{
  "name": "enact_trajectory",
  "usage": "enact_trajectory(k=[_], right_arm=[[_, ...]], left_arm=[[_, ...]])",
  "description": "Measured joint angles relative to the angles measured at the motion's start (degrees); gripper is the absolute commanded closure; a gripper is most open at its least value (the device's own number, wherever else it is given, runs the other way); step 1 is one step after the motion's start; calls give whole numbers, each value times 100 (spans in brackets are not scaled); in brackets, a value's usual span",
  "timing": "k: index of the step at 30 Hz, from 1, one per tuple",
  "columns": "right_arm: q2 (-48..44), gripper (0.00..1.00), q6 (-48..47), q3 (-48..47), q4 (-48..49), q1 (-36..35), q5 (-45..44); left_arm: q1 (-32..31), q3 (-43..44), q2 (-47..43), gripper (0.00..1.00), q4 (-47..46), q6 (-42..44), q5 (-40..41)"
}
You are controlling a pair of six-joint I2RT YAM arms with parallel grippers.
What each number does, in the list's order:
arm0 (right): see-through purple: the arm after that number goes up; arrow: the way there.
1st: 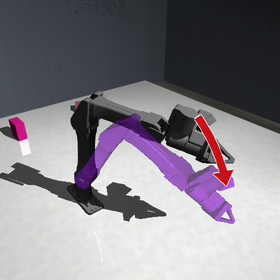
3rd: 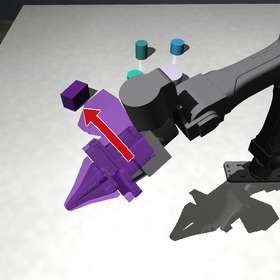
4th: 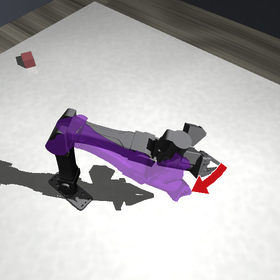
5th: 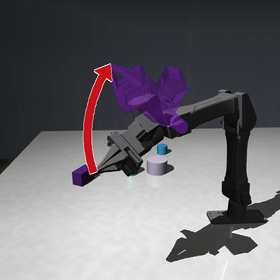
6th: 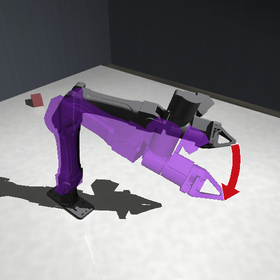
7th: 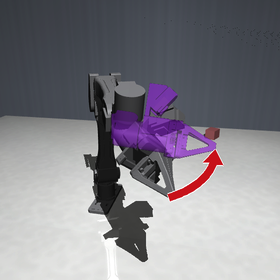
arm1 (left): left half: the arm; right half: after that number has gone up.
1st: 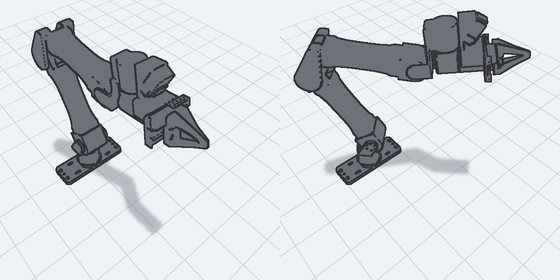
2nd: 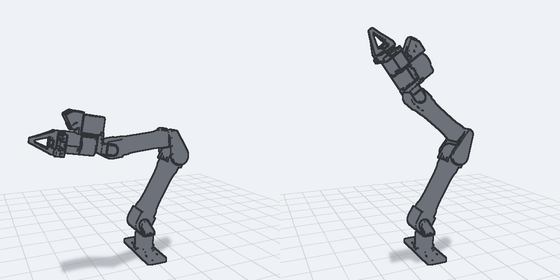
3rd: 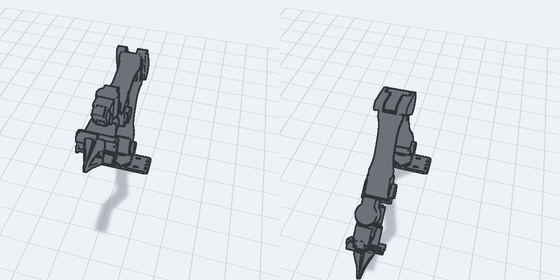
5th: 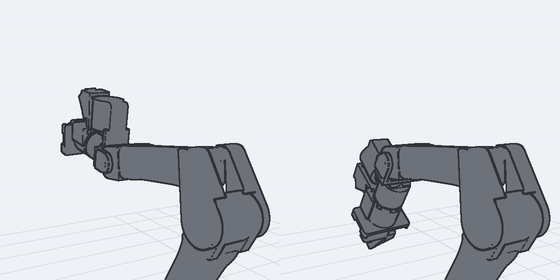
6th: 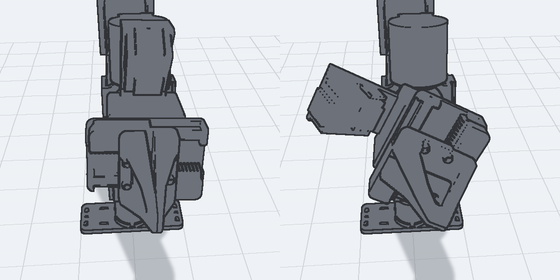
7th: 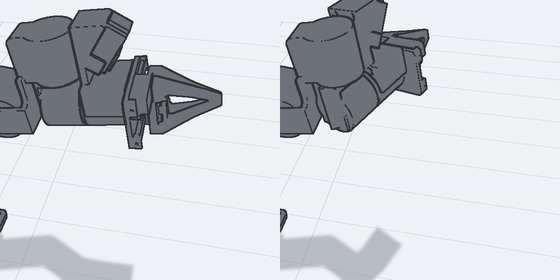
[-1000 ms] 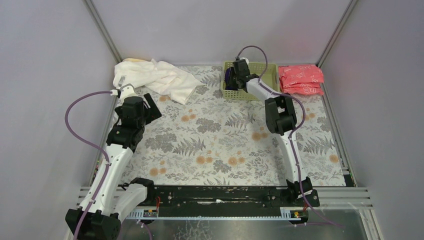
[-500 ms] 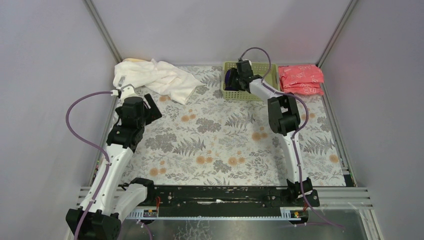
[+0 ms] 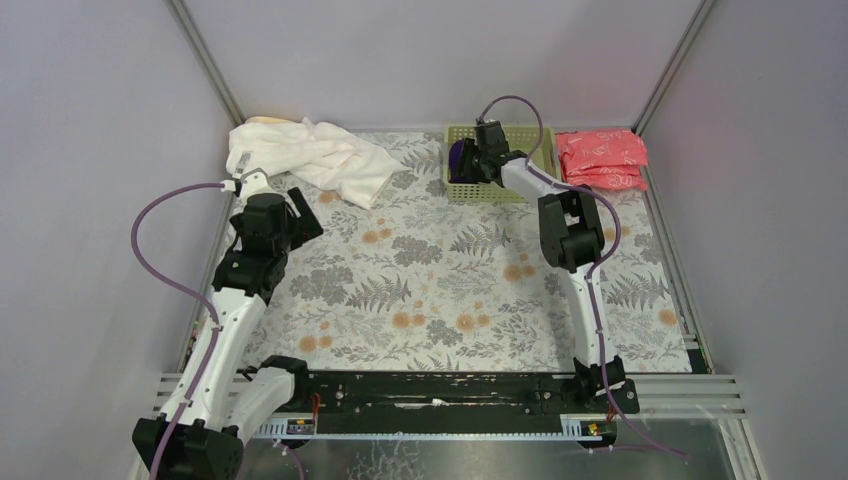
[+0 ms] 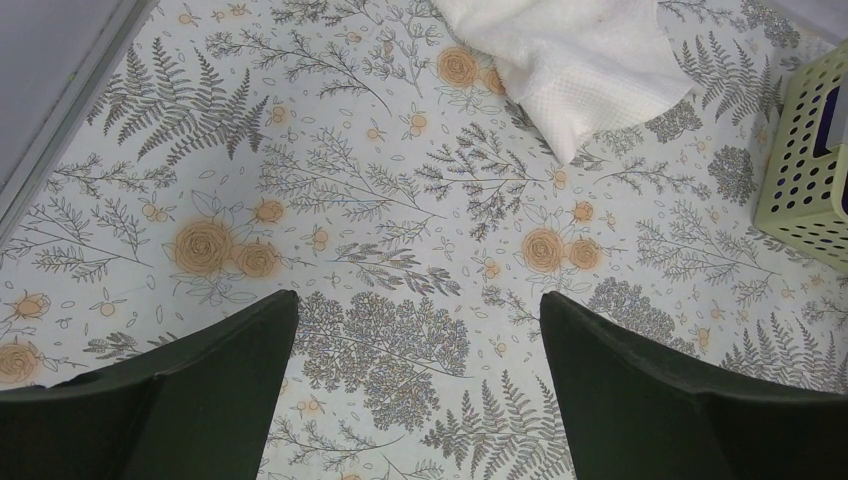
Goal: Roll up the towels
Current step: Place the towel in the bin.
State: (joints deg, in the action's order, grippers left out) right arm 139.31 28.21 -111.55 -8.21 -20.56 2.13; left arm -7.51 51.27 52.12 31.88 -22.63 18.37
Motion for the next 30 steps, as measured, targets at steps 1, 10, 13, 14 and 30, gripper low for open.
enact_trajectory(k=[1, 10, 13, 14, 30], right_arm=[[0, 49, -2, 0, 0, 2, 46], [0, 39, -48, -17, -7, 17, 190], [0, 36, -63, -15, -4, 31, 186], [0, 34, -66, 0, 15, 37, 184], [-831, 18, -339, 702, 297, 50, 20]], left_arm=[[7, 0, 0, 10, 0, 0, -2], [15, -2, 0, 10, 0, 0, -31], [17, -2, 0, 10, -2, 0, -39], [17, -2, 0, 10, -2, 0, -39], [52, -39, -9, 10, -2, 0, -87]])
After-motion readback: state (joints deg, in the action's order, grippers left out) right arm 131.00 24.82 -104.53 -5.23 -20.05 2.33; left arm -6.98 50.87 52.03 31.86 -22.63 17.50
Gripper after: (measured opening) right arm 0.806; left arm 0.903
